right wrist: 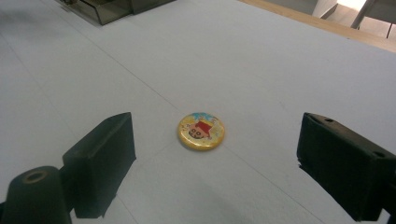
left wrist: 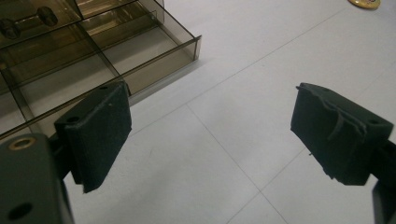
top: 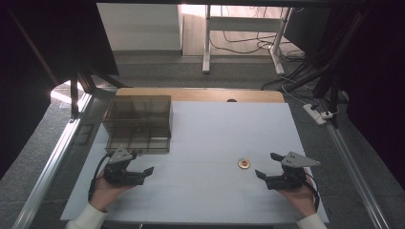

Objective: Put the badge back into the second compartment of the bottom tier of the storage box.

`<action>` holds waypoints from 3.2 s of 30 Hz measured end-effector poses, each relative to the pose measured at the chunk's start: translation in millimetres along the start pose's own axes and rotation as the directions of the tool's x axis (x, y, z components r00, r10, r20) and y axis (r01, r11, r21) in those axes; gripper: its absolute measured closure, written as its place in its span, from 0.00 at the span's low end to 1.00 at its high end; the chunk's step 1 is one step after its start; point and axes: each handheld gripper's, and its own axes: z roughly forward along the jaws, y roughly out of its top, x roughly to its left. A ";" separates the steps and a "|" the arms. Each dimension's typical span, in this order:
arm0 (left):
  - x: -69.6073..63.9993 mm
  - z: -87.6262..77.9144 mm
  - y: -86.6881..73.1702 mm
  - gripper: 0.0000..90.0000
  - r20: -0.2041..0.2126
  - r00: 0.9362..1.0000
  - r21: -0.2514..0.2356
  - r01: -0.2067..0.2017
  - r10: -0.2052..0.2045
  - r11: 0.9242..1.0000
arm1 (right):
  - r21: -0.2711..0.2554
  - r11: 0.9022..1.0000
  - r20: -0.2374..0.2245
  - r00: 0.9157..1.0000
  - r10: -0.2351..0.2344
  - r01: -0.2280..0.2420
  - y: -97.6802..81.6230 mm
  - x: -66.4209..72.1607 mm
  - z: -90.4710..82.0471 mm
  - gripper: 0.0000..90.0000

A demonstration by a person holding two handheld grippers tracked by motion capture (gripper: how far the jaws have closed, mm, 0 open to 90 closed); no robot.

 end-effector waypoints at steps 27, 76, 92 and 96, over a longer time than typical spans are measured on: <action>-1.5 1.0 0.2 0.13 0.010 1.000 -0.002 -0.014 0.014 1.000 | 0.126 0.992 -0.014 1.000 -0.019 0.021 24.4 2.5 21.2 0.15; -0.5 4.0 -1.6 0.13 0.015 1.000 0.021 -0.016 0.016 1.000 | 0.392 0.919 -0.067 0.998 -0.004 0.029 50.7 -2.5 81.4 0.17; -1.0 5.1 -2.1 0.13 0.014 1.000 0.025 -0.019 0.019 0.999 | 0.459 0.888 -0.063 0.998 -0.009 0.037 36.2 -1.9 99.2 0.25; -0.9 5.0 -2.2 0.13 0.013 1.000 0.025 -0.019 0.018 1.000 | 0.474 0.880 -0.069 0.998 0.002 0.031 35.1 -1.8 100.8 0.30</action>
